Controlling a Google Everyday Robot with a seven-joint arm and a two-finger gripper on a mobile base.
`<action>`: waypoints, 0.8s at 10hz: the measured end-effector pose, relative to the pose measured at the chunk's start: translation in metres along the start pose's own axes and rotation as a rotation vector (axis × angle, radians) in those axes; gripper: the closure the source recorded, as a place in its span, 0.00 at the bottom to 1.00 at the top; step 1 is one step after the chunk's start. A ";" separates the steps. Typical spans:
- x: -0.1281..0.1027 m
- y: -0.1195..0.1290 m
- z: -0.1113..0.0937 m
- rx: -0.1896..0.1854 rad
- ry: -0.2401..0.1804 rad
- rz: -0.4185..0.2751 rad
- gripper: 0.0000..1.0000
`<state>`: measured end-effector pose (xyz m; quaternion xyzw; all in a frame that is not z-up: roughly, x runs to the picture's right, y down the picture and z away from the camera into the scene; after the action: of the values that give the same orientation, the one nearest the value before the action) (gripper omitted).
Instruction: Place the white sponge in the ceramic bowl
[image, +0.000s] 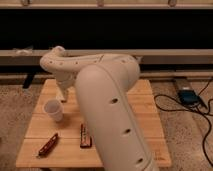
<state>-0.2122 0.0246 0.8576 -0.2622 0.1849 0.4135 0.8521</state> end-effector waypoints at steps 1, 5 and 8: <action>-0.013 0.001 0.007 0.002 0.007 -0.025 0.35; -0.062 0.015 0.023 -0.027 0.044 -0.121 0.35; -0.065 0.011 0.028 -0.033 0.057 -0.138 0.35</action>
<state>-0.2571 0.0076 0.9111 -0.2999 0.1838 0.3491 0.8685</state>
